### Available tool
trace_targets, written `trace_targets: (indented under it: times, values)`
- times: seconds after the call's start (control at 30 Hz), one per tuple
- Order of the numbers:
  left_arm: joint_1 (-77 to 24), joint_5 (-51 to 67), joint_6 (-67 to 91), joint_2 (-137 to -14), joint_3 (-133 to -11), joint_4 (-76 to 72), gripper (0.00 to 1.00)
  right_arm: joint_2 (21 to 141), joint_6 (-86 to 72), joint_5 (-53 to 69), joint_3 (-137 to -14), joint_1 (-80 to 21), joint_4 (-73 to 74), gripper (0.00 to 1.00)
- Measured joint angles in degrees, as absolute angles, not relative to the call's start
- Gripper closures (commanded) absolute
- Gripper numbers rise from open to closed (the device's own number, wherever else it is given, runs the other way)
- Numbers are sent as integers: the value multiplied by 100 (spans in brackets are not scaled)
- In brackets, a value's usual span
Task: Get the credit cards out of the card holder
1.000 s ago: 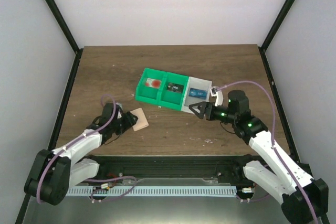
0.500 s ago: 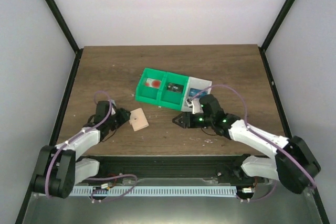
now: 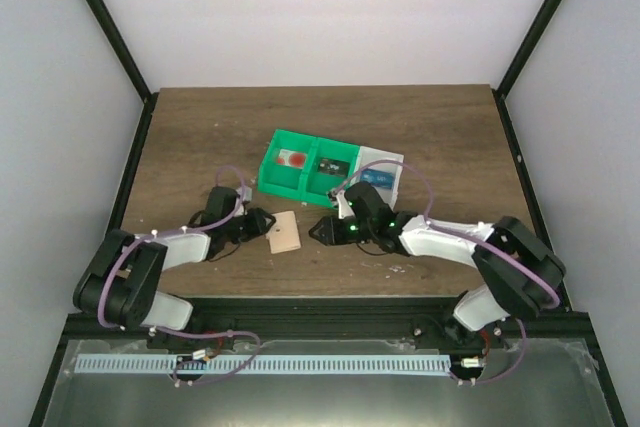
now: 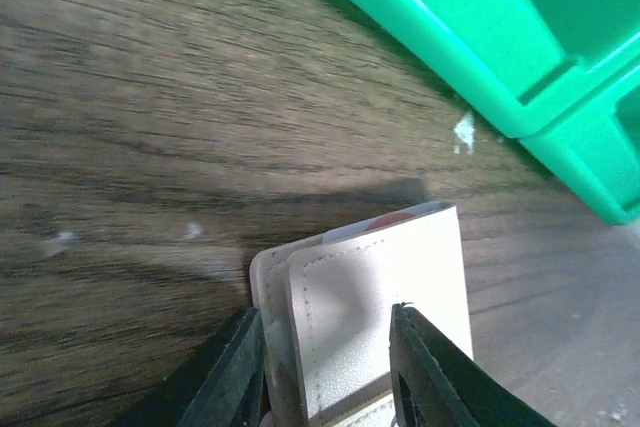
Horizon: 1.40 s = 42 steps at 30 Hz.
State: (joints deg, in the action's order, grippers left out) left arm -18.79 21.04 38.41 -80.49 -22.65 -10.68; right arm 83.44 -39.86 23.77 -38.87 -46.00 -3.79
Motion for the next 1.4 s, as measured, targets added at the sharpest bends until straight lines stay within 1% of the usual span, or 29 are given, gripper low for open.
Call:
trace_targets:
  times: [0.17,0.33,0.57,0.67,0.73,0.9,1.0,1.13,1.3,1.4]
  values:
    - [-2069,2519,4145,-8200,-2062,-1619,64,8952,-4139,1968,-4038,-4624,-672,68]
    - [-2200,2733,4486,-7920,-1671,-1870,64,9045,-4362,1726,-3903,-4733,-1000,65]
    - [-2220,2932,4781,-7782,-1424,-2115,64,9872,-4403,1706,-4134,-4875,-1225,65]
    - [-2220,2974,4805,-7806,-1404,-2176,64,9981,-4379,1708,-4215,-4877,-1330,66]
    - [-2220,3000,4829,-7854,-1385,-2259,64,10040,-4357,1739,-4244,-4877,-1396,70]
    - [-2217,3050,4915,-7955,-1319,-2534,65,10162,-4289,1828,-4270,-4866,-1531,86]
    - [-2213,3041,4925,-7955,-1304,-2563,65,10160,-4294,1826,-4244,-4853,-1546,98]
    - [-2217,2880,4882,-7769,-1391,-2176,62,10079,-4303,1850,-4193,-4862,-1599,99]
    - [-2340,2073,4547,-6976,-2051,-604,55,9845,-4346,1868,-4064,-4873,-1614,99]
    - [-2580,1590,4394,-6469,-2598,148,54,9653,-4412,1817,-3997,-4880,-1575,100]
